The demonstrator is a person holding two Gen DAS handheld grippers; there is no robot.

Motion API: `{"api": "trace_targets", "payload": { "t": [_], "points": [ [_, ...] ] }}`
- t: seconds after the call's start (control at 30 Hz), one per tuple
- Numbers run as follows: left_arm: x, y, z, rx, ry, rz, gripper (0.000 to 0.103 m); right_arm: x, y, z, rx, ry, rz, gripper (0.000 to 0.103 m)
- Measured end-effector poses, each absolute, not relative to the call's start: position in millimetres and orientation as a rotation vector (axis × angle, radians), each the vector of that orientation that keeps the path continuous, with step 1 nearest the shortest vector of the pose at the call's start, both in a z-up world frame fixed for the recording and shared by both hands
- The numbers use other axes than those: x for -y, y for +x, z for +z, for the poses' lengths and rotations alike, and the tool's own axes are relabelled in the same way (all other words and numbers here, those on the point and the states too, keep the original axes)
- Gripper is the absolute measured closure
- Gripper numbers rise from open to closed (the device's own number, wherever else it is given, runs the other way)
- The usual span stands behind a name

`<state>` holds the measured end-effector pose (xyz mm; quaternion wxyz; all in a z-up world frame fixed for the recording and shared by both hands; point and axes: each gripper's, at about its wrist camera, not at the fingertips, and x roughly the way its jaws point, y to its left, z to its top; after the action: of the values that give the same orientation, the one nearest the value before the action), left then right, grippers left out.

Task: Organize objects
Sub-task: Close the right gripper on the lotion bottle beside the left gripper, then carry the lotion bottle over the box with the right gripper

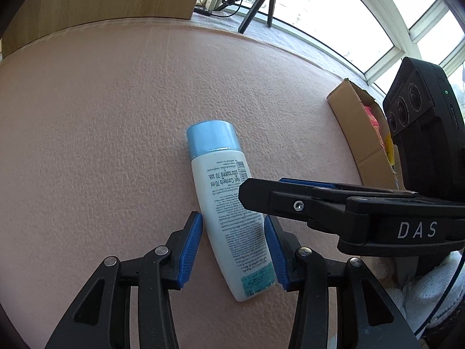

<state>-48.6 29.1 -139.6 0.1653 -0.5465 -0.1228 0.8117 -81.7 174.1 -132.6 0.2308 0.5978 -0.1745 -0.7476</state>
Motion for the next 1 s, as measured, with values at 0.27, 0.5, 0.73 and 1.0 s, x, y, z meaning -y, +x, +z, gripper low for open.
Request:
{"api": "trace_targets", "payload": {
  "t": [0.27,0.5,0.73,1.0],
  "points": [
    [-24,-45,-147,0.414,-1.573,2.290,0.057,-159,-75,-139,0.429,1.655,-1.999,0.062],
    [-27,-39,-141,0.417,-1.566,2.307,0.057,-161,-67,-132,0.411,1.625,-2.014,0.065],
    [-51,-36,-114,0.379,-1.494,2.324,0.057,-191,-64,-103,0.417,1.561,-2.086,0.065],
    [-130,-57,-85,0.305,-1.387,2.282,0.057,-261,-62,-68,0.464,1.503,-2.221,0.065]
  ]
}}
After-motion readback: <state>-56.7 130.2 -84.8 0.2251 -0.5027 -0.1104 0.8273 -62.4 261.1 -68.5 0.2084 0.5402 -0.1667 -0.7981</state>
